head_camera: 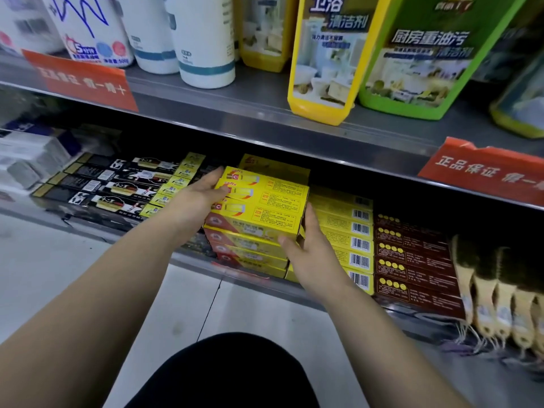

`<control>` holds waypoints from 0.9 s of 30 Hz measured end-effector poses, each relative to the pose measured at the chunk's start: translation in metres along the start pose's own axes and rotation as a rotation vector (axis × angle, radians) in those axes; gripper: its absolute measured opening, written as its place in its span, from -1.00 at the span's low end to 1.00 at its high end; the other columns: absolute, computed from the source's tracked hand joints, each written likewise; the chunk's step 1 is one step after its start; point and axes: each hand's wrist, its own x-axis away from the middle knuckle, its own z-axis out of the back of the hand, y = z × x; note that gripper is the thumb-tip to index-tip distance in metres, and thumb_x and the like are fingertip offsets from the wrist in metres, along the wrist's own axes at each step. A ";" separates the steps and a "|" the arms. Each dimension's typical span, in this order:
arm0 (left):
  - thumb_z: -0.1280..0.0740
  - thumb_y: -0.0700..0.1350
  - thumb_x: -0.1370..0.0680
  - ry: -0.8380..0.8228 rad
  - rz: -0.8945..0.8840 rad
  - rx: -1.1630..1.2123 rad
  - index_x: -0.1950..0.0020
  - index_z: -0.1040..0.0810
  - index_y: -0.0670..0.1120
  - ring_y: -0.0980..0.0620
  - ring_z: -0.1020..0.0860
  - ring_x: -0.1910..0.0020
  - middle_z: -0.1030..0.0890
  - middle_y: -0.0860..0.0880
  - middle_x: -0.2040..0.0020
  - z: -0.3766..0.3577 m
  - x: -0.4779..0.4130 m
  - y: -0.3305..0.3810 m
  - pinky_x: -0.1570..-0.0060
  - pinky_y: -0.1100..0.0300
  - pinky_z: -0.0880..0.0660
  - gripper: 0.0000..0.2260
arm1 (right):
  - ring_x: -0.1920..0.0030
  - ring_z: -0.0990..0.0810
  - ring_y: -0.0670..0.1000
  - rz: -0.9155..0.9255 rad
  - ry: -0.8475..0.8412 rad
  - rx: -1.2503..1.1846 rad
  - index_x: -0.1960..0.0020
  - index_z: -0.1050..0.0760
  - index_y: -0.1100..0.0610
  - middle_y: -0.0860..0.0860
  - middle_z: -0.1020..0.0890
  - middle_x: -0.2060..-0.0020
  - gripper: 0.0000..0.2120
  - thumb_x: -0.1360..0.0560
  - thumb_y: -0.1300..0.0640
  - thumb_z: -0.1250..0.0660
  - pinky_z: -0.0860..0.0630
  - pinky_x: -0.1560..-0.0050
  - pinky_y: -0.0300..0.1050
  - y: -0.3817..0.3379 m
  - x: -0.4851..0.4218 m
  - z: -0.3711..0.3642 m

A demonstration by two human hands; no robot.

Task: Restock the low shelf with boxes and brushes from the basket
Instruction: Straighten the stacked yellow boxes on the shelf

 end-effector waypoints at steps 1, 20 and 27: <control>-0.17 -0.21 -0.62 -0.004 0.021 0.041 -0.51 -0.21 0.07 0.02 -0.29 -0.43 -0.25 0.06 -0.49 -0.001 0.000 0.000 -0.38 0.13 -0.22 -0.53 | -0.49 -0.16 0.00 0.005 0.000 0.000 -0.52 0.28 -0.10 -0.14 -0.05 -0.51 -0.27 -0.60 0.02 -0.18 -0.10 -0.24 -0.27 0.001 0.000 -0.001; -0.16 -0.04 -0.63 0.136 0.027 0.147 -0.46 -0.30 0.09 0.24 -0.33 -0.23 -0.39 0.24 -0.23 -0.003 0.026 -0.022 -0.20 0.29 -0.23 -0.62 | 0.54 -0.36 -0.13 -0.031 0.071 0.212 -0.53 0.28 -0.02 -0.06 -0.54 0.21 -0.40 -0.64 0.10 -0.01 -0.30 0.53 -0.25 -0.002 0.014 -0.017; -0.17 -0.10 -0.63 0.182 0.030 0.287 -0.41 -0.37 0.11 0.46 -0.52 0.07 -0.50 0.25 -0.16 -0.009 0.025 -0.025 0.17 0.52 -0.42 -0.65 | 0.00 -0.57 -0.09 -0.040 0.075 0.142 -0.54 0.29 0.01 -0.10 -0.47 -0.22 -0.39 -0.64 0.07 -0.01 -0.38 0.10 -0.43 -0.002 0.015 -0.016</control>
